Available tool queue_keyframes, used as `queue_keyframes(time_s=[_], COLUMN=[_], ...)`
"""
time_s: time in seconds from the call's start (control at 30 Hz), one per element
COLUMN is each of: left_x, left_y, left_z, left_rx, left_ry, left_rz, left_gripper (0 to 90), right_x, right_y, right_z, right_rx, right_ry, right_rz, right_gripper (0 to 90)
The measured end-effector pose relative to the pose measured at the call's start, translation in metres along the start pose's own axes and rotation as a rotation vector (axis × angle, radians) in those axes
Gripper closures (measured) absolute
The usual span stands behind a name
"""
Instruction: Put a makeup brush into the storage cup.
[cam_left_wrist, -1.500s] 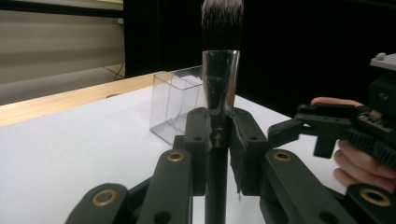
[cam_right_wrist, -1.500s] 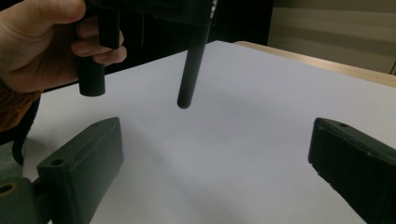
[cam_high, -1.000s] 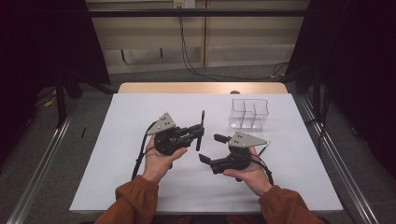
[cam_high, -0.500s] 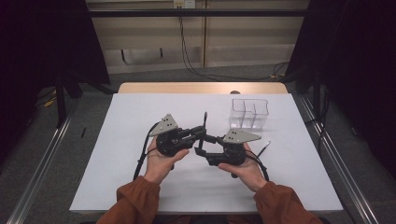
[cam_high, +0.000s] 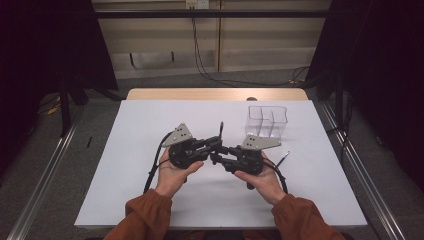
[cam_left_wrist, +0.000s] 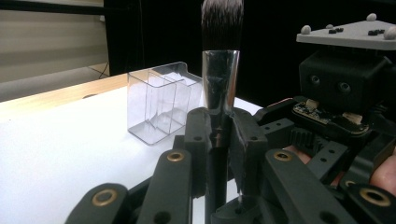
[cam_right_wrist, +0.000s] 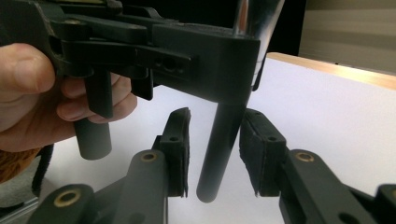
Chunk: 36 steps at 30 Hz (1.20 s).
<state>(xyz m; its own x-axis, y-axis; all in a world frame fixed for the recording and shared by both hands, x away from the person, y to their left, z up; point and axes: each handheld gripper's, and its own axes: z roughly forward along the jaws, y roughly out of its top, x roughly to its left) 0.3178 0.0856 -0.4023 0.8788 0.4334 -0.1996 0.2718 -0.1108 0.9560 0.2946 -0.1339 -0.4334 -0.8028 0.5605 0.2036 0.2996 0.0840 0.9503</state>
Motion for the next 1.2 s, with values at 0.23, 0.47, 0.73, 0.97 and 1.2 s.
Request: queue_keyframes(time_s=[0.23, 0.47, 0.73, 0.97, 1.2], left_x=[0.0003, 0.0009, 0.0013, 0.0017, 0.0021], left_y=[-0.001, -0.0017, -0.002, -0.0023, -0.0019], left_z=[0.0009, 0.001, 0.0007, 0.001, 0.0004], left_rx=[0.005, 0.006, 0.009, 0.011, 0.01], left_ry=[-0.003, -0.008, -0.005, -0.004, -0.006], left_rz=[0.0, -0.001, -0.004, -0.004, -0.003], left_gripper=[78.5, 78.4, 78.5, 78.4, 78.5], right_x=[-0.0014, -0.0039, -0.0059, -0.0067, -0.0083], right_y=[0.0, -0.0007, -0.0011, -0.0007, -0.0004], right_z=[-0.0003, -0.0004, -0.0016, -0.0028, -0.0044], right_rx=[0.0, 0.002, 0.004, 0.0, 0.003], right_ry=[0.012, 0.018, 0.015, 0.011, -0.005], right_rz=[0.016, 0.037, 0.047, 0.045, 0.038], right_gripper=[70.7, 76.3, 77.4, 78.0, 80.1])
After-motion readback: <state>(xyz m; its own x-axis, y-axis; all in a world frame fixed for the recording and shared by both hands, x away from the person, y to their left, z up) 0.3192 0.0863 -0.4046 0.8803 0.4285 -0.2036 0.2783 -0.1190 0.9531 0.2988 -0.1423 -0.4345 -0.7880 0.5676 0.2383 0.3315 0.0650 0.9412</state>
